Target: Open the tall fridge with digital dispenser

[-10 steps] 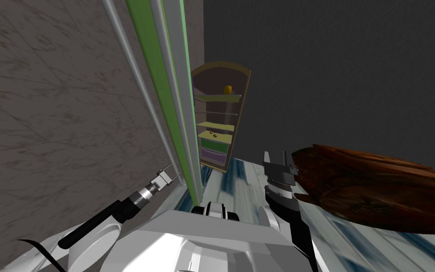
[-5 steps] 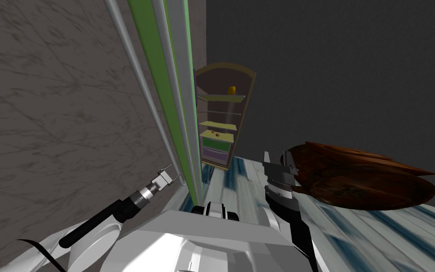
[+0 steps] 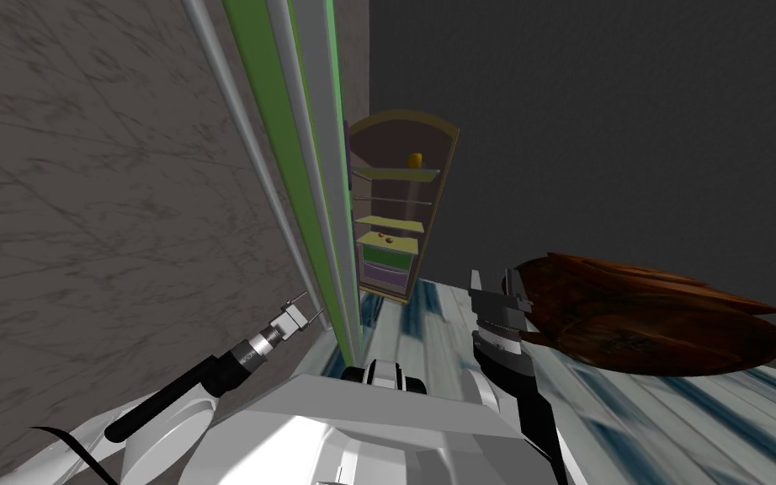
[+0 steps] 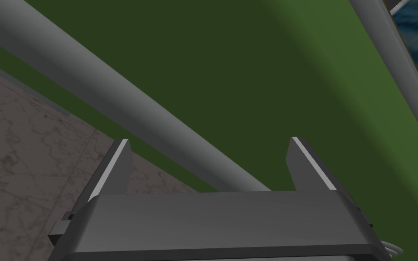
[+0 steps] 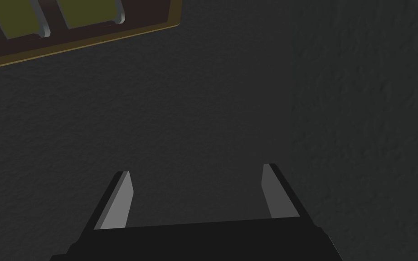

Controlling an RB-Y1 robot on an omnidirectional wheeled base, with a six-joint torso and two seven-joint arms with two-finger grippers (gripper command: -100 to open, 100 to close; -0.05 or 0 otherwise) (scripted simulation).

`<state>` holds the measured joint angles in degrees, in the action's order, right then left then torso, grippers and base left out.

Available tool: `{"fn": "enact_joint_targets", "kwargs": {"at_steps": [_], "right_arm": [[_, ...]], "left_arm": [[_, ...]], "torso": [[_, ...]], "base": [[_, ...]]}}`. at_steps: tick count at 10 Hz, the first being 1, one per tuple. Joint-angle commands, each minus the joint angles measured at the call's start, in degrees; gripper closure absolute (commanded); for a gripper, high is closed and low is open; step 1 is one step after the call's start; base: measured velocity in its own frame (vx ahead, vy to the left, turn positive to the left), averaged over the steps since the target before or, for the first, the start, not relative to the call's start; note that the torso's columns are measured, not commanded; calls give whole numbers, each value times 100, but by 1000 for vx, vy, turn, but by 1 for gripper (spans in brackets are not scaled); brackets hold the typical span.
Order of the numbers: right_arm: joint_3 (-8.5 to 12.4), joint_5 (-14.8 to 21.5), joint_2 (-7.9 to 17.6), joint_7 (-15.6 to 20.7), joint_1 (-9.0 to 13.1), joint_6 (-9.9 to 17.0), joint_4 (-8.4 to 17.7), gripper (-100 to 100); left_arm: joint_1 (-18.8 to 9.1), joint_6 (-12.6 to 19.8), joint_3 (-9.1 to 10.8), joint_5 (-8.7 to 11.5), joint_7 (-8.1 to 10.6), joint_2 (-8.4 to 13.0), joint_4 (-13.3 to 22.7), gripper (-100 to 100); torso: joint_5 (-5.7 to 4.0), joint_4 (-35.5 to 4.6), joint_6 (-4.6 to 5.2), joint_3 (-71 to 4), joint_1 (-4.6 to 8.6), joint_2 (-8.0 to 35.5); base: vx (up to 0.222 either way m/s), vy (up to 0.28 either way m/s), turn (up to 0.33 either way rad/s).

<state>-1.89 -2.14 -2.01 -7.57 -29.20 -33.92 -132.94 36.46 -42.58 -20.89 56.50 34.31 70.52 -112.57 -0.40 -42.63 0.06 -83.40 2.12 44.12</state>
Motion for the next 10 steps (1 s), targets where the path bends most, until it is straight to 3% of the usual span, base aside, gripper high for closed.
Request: {"fn": "enact_joint_targets", "kwargs": {"at_steps": [1,3,5,8,9,10], "right_arm": [[0,0,0,0,0,0,0,0],[0,0,0,0,0,0,0,0],[2,0,3,0,2,1,1,0],[1,0,1,0,0,0,0,0],[2,0,2,0,1,0,0,0],[1,0,0,0,0,0,0,0]], "left_arm": [[42,13,-150,-108,-24,-20,-90,100],[54,-47,-44,-68,-18,12,-70,100],[39,-65,-108,-139,6,35,-90,100],[11,-101,-236,-283,55,82,-129,100],[-16,-132,-15,-13,105,249,-105,-100],[11,-154,6,44,114,332,-169,-100]], "torso": [[4,4,6,-2,-1,-6],[2,0,3,9,7,13],[-7,-21,24,-2,-38,10],[-14,-9,-13,10,32,18],[-10,-7,7,13,28,23],[-23,-19,-9,-5,8,-1]], "base": [[2,-8,-7],[-22,41,-57],[-92,226,-120],[-63,164,-85],[-25,104,29],[19,20,141]]}}
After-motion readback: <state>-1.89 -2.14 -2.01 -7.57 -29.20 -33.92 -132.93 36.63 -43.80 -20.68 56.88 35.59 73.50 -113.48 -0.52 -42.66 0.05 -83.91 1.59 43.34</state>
